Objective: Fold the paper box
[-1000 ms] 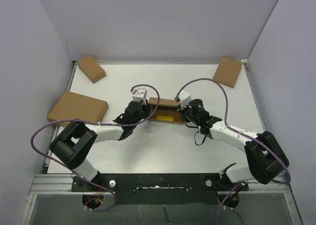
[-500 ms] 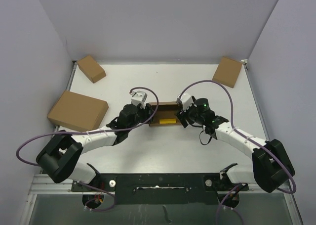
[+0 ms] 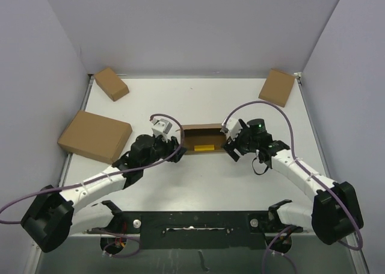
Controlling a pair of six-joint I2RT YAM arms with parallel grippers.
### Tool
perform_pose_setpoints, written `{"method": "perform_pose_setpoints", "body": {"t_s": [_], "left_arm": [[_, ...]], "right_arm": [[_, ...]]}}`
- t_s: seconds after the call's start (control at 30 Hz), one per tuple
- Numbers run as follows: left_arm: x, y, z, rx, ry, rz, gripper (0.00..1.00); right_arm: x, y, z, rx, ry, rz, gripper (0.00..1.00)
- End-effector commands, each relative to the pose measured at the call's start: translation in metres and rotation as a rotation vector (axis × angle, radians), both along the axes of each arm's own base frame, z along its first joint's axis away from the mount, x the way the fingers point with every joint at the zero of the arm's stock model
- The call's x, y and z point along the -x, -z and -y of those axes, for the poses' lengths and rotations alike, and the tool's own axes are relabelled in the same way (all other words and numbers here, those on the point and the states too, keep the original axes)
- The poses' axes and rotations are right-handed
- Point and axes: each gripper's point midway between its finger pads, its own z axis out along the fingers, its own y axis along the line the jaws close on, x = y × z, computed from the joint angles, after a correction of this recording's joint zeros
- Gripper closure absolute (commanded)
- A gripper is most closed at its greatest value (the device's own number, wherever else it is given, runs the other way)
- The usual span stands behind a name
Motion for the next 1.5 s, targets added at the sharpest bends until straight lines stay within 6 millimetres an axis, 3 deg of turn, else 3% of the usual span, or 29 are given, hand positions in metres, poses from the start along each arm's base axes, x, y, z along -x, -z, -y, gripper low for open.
{"method": "perform_pose_setpoints", "body": {"t_s": [0.0, 0.2, 0.33, 0.43, 0.57, 0.67, 0.83, 1.0, 1.2, 1.47], "left_arm": [[0.014, -0.037, 0.001, 0.089, 0.069, 0.036, 0.46], [0.018, -0.078, -0.010, 0.202, 0.108, 0.019, 0.46], [0.006, -0.107, -0.019, 0.283, 0.104, -0.019, 0.46], [-0.012, -0.126, -0.023, 0.353, 0.094, -0.046, 0.46], [-0.043, -0.132, -0.017, 0.420, 0.092, -0.122, 0.47], [-0.064, -0.131, -0.007, 0.415, 0.102, -0.172, 0.54], [-0.093, -0.110, 0.005, 0.333, 0.095, -0.278, 0.69], [-0.107, -0.079, 0.011, 0.224, 0.087, -0.350, 0.82], [-0.104, -0.045, 0.019, 0.150, 0.108, -0.418, 0.84], [-0.091, -0.016, 0.028, 0.101, 0.138, -0.486, 0.84]], "right_arm": [[0.004, -0.041, 0.003, -0.044, -0.119, 0.058, 0.19], [0.028, -0.067, 0.024, -0.118, -0.255, 0.035, 0.20], [0.027, -0.093, 0.031, -0.150, -0.281, 0.077, 0.21], [0.018, -0.120, 0.024, -0.221, -0.284, 0.096, 0.21], [-0.005, -0.150, 0.007, -0.370, -0.266, 0.044, 0.20], [-0.027, -0.163, -0.007, -0.472, -0.255, -0.043, 0.29], [-0.065, -0.149, -0.027, -0.478, -0.207, -0.206, 0.61], [-0.076, -0.115, -0.044, -0.401, -0.189, -0.312, 0.86], [-0.069, -0.084, -0.049, -0.351, -0.221, -0.391, 0.98], [-0.055, -0.050, -0.053, -0.300, -0.242, -0.462, 1.00]]}}
